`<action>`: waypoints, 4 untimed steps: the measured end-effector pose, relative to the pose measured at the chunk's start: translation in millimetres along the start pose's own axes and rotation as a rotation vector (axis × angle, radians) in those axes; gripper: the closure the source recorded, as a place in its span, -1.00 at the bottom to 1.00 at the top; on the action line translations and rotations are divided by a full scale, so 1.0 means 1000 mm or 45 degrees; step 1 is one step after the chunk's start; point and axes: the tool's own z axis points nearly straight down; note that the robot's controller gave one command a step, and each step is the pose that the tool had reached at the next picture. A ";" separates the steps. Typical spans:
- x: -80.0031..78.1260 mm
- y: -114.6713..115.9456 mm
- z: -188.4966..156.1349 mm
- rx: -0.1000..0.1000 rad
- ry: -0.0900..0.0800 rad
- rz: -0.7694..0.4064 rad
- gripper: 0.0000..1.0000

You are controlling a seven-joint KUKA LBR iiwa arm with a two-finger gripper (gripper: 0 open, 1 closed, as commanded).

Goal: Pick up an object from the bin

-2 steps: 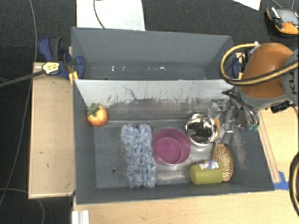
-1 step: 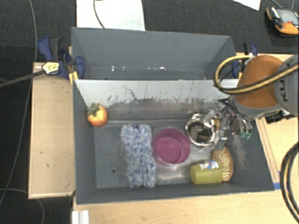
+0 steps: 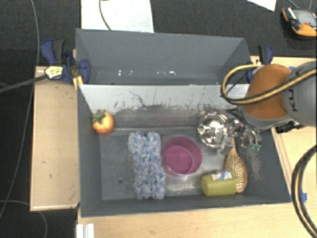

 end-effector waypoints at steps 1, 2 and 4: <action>0.000 0.000 0.000 0.000 0.000 0.000 1.00; -0.006 0.014 0.000 -0.001 0.000 -0.204 1.00; -0.008 -0.019 -0.007 -0.004 0.000 -0.239 1.00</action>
Offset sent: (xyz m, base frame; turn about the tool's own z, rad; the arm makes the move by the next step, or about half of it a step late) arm 0.0072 0.0137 0.0005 -0.1626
